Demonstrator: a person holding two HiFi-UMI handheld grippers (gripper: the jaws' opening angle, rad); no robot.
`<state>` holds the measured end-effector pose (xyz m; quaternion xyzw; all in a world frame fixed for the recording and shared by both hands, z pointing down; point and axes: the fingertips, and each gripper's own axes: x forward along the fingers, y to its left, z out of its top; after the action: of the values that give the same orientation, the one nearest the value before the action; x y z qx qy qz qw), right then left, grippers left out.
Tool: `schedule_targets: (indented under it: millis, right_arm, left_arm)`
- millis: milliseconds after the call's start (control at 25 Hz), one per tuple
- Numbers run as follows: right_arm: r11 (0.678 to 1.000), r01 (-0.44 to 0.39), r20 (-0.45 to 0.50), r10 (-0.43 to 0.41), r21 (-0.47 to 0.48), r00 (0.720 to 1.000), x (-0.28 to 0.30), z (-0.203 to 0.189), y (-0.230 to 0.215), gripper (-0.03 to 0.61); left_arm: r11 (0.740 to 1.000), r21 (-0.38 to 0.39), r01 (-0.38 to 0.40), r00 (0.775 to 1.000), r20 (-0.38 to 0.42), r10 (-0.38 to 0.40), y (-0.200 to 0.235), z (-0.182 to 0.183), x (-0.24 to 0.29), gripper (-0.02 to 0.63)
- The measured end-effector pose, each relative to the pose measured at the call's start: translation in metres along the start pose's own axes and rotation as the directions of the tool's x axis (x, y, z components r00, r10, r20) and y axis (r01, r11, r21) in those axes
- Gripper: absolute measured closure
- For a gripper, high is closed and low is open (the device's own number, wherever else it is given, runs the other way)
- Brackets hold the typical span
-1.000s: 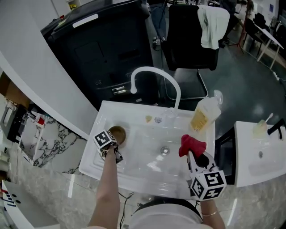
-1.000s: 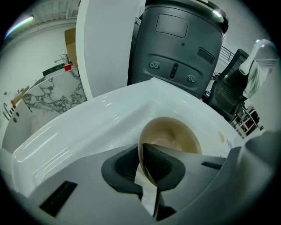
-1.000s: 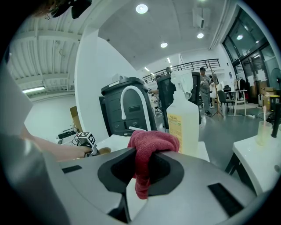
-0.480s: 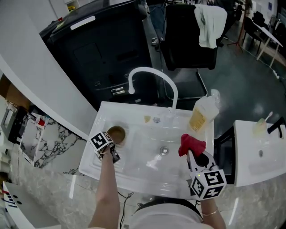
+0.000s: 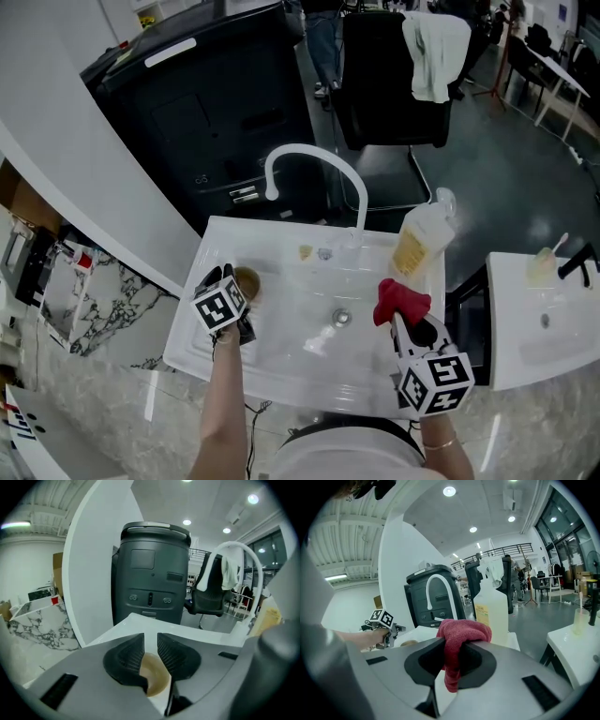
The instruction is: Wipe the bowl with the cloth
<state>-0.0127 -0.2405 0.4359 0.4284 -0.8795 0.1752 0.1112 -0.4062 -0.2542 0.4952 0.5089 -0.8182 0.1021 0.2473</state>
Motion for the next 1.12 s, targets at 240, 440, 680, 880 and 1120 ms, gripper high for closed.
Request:
schedule_targets:
  millis: [240,440,680,880,1120]
  right_arm:
    - [1.000,0.024,0.011,-0.024,0.006,1.000,-0.004,0.003,-0.008,0.526]
    - [0.999,0.044,0.020,-0.044,0.017,0.999,-0.009,0.005,-0.013,0.526]
    - [0.998,0.064,0.034,-0.065,0.026,0.997,-0.014,0.007,-0.020,0.526]
    - [0.996,0.082,0.036,-0.083,0.028,0.996,-0.020,0.008,-0.025,0.526]
    - [0.994,0.104,0.039,-0.105,0.034,0.994,-0.028,0.007,-0.034,0.526]
  left_arm:
    - [0.984,0.083,0.160,0.984,0.069,-0.166,-0.067,0.011,-0.025,0.520]
    - [0.950,0.158,0.271,0.951,0.108,-0.289,-0.112,0.017,-0.052,0.532]
    - [0.902,0.245,0.354,0.912,0.124,-0.392,-0.151,0.017,-0.079,0.549]
    - [0.860,0.303,0.411,0.879,0.118,-0.462,-0.177,0.012,-0.102,0.551]
    - [0.822,0.328,0.467,0.847,0.101,-0.522,-0.200,-0.001,-0.122,0.575]
